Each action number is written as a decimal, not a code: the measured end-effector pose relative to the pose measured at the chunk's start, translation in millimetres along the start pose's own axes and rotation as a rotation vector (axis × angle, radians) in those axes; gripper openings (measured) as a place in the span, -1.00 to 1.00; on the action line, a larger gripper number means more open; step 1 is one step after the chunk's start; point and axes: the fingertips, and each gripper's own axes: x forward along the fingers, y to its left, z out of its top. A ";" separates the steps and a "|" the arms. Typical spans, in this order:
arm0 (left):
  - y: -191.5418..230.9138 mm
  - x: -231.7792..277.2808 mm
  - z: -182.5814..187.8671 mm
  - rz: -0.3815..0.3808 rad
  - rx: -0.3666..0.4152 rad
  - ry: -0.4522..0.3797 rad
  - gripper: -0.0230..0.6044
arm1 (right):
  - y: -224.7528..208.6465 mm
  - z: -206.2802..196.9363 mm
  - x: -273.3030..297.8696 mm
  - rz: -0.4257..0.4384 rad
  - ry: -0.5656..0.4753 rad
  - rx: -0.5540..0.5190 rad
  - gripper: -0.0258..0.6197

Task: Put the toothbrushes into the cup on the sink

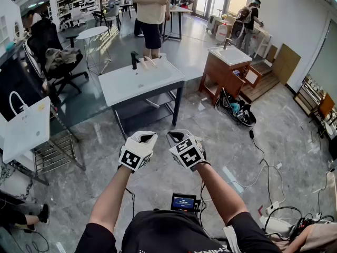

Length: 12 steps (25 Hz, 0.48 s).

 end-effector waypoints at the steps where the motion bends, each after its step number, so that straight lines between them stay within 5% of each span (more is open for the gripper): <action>1: 0.0 0.5 -1.2 0.000 -0.002 0.003 -0.90 | -1.9 0.5 -0.1 -0.005 -0.005 -0.003 -0.90; 12: -1.7 -1.8 -4.2 0.018 -0.011 -0.004 -0.90 | 2.0 -2.6 -3.6 -0.002 -0.017 0.000 -0.90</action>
